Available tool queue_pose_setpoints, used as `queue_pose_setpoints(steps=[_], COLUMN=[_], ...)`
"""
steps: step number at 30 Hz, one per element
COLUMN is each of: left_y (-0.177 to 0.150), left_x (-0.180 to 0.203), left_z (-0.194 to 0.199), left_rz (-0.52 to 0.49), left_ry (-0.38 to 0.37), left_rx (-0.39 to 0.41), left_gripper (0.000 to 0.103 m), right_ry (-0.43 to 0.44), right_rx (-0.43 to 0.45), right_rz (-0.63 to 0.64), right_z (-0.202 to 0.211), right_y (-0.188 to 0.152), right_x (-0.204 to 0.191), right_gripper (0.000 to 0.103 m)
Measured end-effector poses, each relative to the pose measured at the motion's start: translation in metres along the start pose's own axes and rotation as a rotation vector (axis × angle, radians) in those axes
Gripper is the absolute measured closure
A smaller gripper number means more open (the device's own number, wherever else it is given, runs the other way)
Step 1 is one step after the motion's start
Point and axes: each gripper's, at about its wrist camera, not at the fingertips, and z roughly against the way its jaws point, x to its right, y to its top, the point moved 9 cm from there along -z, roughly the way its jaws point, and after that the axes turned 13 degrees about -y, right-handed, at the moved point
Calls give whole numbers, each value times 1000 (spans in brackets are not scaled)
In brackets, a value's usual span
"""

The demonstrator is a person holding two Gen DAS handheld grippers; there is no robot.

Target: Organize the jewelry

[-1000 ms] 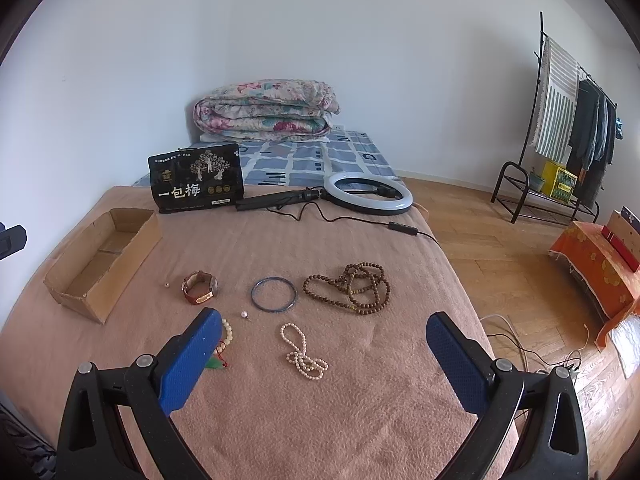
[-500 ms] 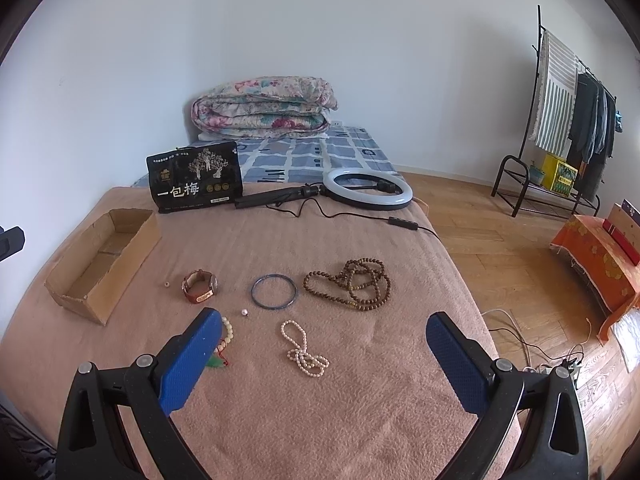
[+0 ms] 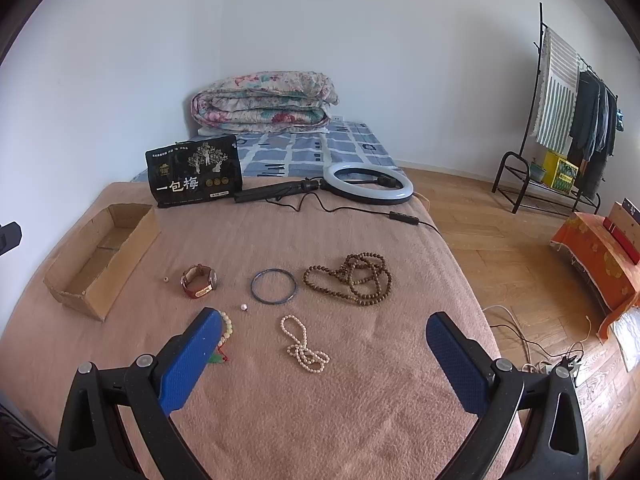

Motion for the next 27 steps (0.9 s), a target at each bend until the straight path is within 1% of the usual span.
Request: queue_pose_setpoints(steps=[27], left_y=[-8], left_x=[-1], left_z=[-4], left_rz=[8], left_ry=[-4], left_rx=[-13], left_gripper=[0], right_ry=[-2], right_rx=[-15], right_rz=[1], right_z=[-2], right_y=[-4], right_x=[0], right_gripper=[0])
